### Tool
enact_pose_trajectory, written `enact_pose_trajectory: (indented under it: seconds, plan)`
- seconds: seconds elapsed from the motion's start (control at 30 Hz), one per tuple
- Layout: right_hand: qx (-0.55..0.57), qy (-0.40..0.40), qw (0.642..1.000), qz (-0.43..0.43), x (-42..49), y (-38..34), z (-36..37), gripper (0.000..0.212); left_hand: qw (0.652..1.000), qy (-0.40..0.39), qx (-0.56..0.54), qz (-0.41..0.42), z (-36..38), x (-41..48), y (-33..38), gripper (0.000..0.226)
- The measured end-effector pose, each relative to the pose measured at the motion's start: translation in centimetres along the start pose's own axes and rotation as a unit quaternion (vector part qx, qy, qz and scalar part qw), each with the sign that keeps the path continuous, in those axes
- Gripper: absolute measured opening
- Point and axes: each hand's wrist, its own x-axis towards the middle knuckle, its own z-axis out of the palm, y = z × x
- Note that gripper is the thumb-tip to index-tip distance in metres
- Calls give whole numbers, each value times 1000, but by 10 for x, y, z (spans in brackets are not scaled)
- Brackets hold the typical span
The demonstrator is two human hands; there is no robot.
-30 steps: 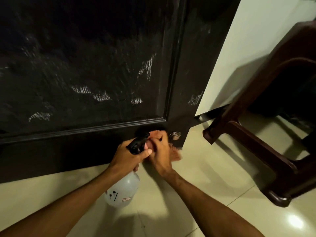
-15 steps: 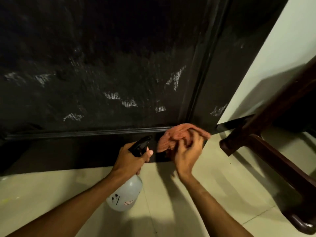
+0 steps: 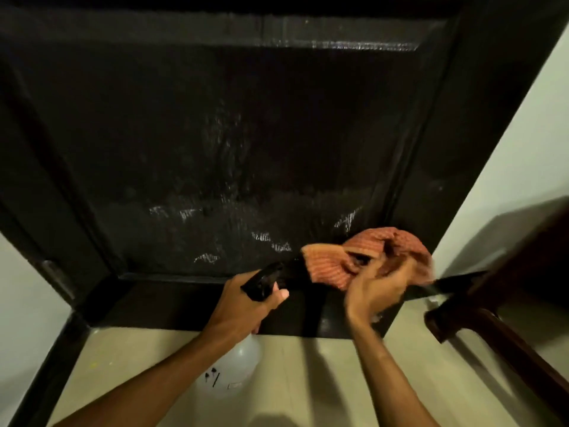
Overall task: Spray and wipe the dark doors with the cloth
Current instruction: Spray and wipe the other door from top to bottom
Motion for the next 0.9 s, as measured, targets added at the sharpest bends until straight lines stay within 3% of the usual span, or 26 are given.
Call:
enact_pose_trajectory:
  seconds: [0.07,0.13,0.17,0.2,0.23,0.27,0.33,0.4,0.47,0.53,0.63,0.7,0.77,0.83,0.87,0.9]
  plan:
    - [-95,-124,983,-95,-33,-19,12,30,999,7,-46,10,-2,-10,24,20]
    - [-158,-296,901,-273,-55,-19,15,33,997,32,-61,27,0,-17,42,32]
    - [-149,-360,858,-335,-47,-17,12,31,997,12,-77,30,1,-14,42,23]
    - [-121,-372,847,-361,-35,-14,9,29,996,13,-89,24,4,-9,46,14]
    - [-94,-353,866,-342,-18,-13,5,31,997,6,-78,28,6,-1,41,17]
    - [-73,-291,913,-278,-3,-11,-1,34,997,9,-63,36,8,3,41,20]
    - [-20,-126,989,-76,25,-5,-11,40,999,-4,-40,34,16,6,41,21]
    - [42,-28,992,116,51,16,-18,38,998,-17,-42,40,28,7,42,20]
    - [53,-74,970,226,56,26,-18,51,998,-22,-36,47,44,6,41,19]
    - [4,-126,972,197,51,4,-21,75,997,-33,-38,53,57,8,41,18]
    - [48,-163,985,-23,56,-31,-16,54,996,-45,-46,58,69,11,47,18]
    - [5,-149,987,-57,56,-19,-19,46,996,-54,-48,60,73,13,44,18]
    - [16,-60,995,79,53,6,-29,48,995,-65,-43,58,74,12,43,18]
    - [33,12,959,280,52,16,-35,42,995,-70,-37,59,73,10,44,18]
    - [26,20,946,323,54,10,-34,37,995,-70,-38,60,72,11,46,18]
    - [-5,3,953,302,55,0,-31,35,995,-70,-42,58,71,13,49,18]
